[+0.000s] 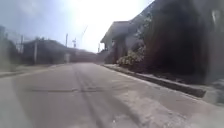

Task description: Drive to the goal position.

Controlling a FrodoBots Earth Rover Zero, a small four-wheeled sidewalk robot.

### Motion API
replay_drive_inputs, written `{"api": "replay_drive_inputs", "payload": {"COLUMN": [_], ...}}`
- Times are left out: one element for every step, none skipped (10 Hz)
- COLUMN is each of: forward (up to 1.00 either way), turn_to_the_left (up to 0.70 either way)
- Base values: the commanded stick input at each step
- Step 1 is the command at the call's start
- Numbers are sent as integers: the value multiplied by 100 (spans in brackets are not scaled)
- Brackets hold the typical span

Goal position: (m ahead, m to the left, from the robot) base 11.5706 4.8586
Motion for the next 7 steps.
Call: {"api": "replay_drive_inputs", "payload": {"forward": [100, 100, 100, 100, 100, 100, 100], "turn_to_the_left": [0, 0, 0, 0, 0, 0, 0]}}
